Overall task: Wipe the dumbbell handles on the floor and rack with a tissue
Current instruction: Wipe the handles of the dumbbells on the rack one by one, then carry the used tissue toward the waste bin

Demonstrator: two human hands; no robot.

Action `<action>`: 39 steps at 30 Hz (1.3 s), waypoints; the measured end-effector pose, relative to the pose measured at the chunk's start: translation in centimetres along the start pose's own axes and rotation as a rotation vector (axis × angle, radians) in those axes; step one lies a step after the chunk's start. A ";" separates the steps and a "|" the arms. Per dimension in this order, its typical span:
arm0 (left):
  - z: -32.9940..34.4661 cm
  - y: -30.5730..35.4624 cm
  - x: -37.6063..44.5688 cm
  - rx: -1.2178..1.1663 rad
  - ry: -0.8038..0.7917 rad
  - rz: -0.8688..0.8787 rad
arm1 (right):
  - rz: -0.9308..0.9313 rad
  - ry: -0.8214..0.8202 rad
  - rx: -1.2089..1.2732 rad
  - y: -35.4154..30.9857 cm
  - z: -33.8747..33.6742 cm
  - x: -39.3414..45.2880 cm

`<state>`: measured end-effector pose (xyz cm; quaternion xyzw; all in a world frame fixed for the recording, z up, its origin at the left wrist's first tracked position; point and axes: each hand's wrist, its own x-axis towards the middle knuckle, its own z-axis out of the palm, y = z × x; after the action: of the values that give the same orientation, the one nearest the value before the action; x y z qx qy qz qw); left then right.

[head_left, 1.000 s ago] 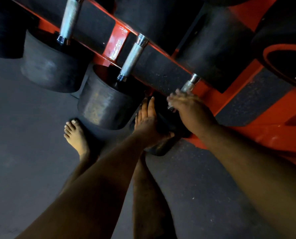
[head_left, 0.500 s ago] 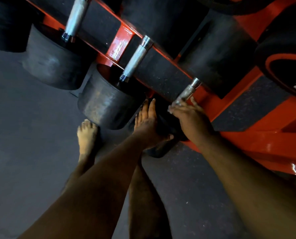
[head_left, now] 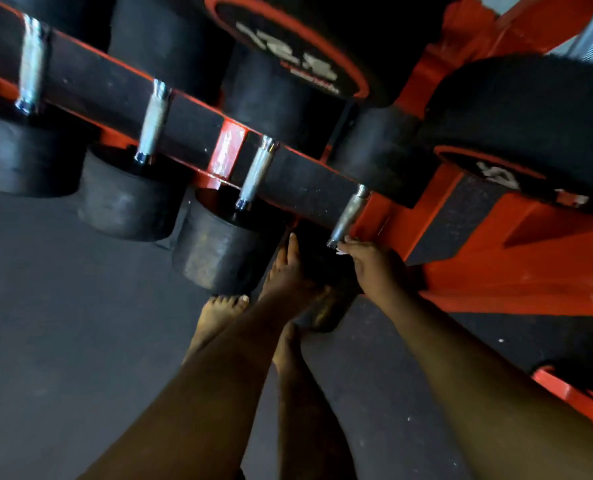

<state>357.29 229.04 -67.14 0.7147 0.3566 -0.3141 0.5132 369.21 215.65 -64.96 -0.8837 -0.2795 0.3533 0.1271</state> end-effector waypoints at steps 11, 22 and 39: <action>-9.9 8.9 -24.2 -0.173 0.012 0.224 | 0.507 0.348 1.231 -19.6 -10.7 -19.8; -5.8 19.1 -46.0 0.135 -0.302 0.523 | 0.512 0.773 1.390 -22.3 -18.1 -45.2; 41.1 14.3 -81.1 0.573 -0.991 0.859 | 0.878 1.702 1.564 -9.1 0.3 -100.2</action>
<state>321.27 171.32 -5.15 0.6720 -0.3281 -0.4533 0.4851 305.79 164.52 -5.84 -0.5377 0.4982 -0.2491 0.6329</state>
